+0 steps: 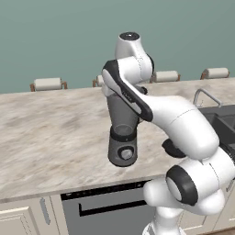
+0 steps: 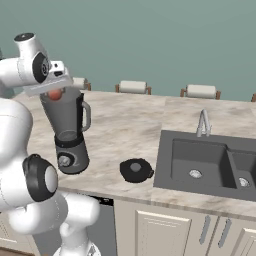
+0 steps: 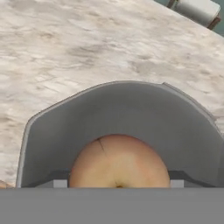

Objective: Open the blender lid, put the peach in the blender, close the lid, and start the blender.

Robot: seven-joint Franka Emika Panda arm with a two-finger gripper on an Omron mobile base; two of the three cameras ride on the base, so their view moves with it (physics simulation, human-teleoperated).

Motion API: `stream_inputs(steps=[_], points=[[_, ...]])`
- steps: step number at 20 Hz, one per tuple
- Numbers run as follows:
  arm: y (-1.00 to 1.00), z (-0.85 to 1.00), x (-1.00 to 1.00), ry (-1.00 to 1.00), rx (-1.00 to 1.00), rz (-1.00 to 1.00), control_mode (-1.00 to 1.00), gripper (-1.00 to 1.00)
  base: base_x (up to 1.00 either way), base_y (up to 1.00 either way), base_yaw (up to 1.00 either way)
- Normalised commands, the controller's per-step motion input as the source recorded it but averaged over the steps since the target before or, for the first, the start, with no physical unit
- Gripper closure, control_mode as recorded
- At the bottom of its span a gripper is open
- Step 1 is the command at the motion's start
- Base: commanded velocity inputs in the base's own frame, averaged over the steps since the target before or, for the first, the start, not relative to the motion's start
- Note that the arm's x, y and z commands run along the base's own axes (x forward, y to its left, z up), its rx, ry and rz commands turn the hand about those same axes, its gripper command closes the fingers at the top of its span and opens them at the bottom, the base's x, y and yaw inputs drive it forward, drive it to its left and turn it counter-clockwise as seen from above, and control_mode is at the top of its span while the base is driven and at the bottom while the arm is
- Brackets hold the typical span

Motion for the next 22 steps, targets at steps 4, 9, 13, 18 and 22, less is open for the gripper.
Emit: stream_inputs(steps=[4, 9, 13, 18, 22], points=[[-0.1, -0.6, 0.02, 0.03, 0.01, 0.04, -1.0, 1.0, 0.0, 0.0, 0.0], [-0.09, -0.61, 0.0, 0.01, 0.02, 0.03, -1.0, 1.0, 0.0, 0.0, 0.0], [-0.1, -0.61, 0.0, 0.02, 0.01, 0.01, -1.0, -1.0, 0.0, 0.0, 0.0], [-0.15, -0.24, 0.0, 0.0, 0.01, 0.01, -1.0, -1.0, 0.0, 0.0, 0.0], [-0.16, -0.07, 0.0, 0.0, 0.01, 0.0, -1.0, -1.0, 0.0, 0.0, 0.0]])
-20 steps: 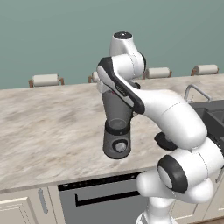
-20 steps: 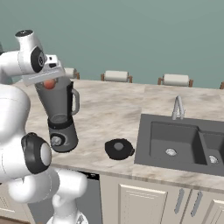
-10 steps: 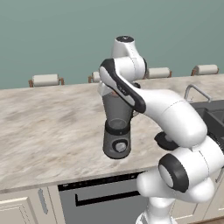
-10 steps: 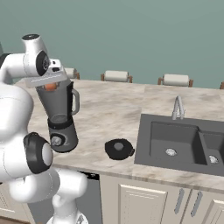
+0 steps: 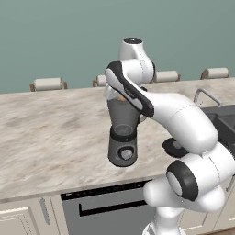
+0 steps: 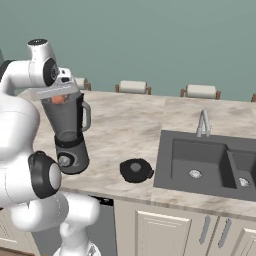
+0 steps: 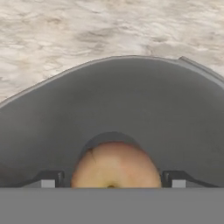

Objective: Open the blender lid, put the peach in the blender, close the lid, and start the blender.

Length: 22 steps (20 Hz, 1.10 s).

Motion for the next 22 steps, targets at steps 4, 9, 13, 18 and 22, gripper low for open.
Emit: stream_inputs(steps=[4, 9, 13, 18, 22], points=[[-0.14, 0.01, 0.0, 0.0, 0.0, 0.0, -1.0, -1.0, 0.0, 0.0, 0.0], [-0.09, 0.32, -0.15, -0.07, 0.0, 0.0, -1.0, -1.0, 0.0, 0.0, 0.0], [-0.25, 0.69, -0.3, -0.11, 0.0, 0.0, -1.0, -1.0, 0.0, 0.0, 0.0], [-0.53, 0.58, -0.45, -0.09, 0.0, 0.0, -1.0, -1.0, 0.0, 0.0, 0.0], [-0.96, 0.04, -0.47, -0.01, 0.1, 0.0, -1.0, -1.0, 0.0, 0.0, 0.0]])
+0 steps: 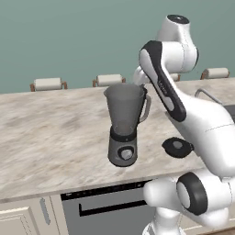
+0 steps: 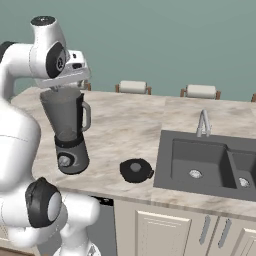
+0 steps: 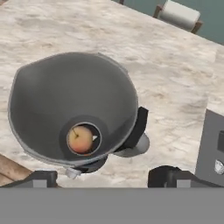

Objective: Open the blender lid, put the peach in the blender, close the lid, and start the blender.

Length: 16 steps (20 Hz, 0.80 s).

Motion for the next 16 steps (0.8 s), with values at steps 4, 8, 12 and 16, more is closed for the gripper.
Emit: stream_inputs(steps=[4, 8, 12, 16], points=[[-1.0, -0.15, -0.51, 0.0, 0.17, -0.03, -1.0, -1.0, 0.0, 0.0, 0.0], [-1.0, -0.54, -0.3, 0.02, 0.17, -0.05, -1.0, -1.0, 0.0, 0.0, 0.0], [-1.0, -0.89, -0.06, 0.13, 0.14, -0.09, -1.0, -1.0, 0.0, 0.0, 0.0], [-1.0, -1.0, 0.0, 0.22, 0.08, -0.13, -1.0, -1.0, 0.0, 0.0, 0.0]])
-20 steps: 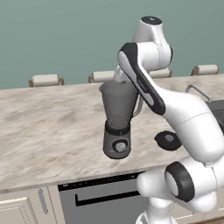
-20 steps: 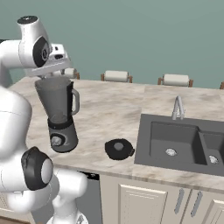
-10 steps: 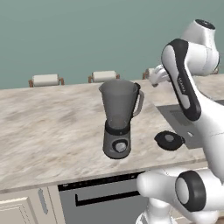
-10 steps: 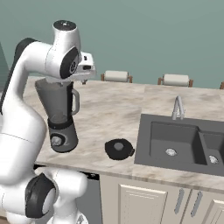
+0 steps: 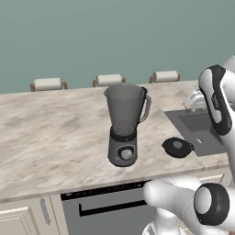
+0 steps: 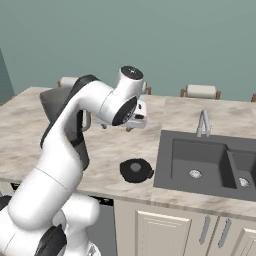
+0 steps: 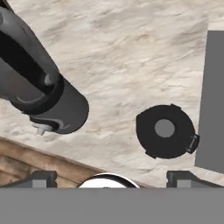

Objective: Open the blender lid, put the peach in the blender, close the lid, and start the blender.

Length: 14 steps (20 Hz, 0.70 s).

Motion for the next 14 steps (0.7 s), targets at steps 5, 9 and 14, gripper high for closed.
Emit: stream_inputs(steps=[5, 9, 14], points=[[-0.82, -0.97, 0.05, 0.22, 0.01, -0.07, -1.0, -1.0, 0.0, 0.0, 0.0], [-0.21, -0.7, 0.08, 0.11, -0.01, 0.0, -1.0, -1.0, 0.0, 0.0, 0.0], [0.2, -0.68, 0.37, 0.21, -0.04, -0.03, -1.0, -1.0, 0.0, 0.0, 0.0]])
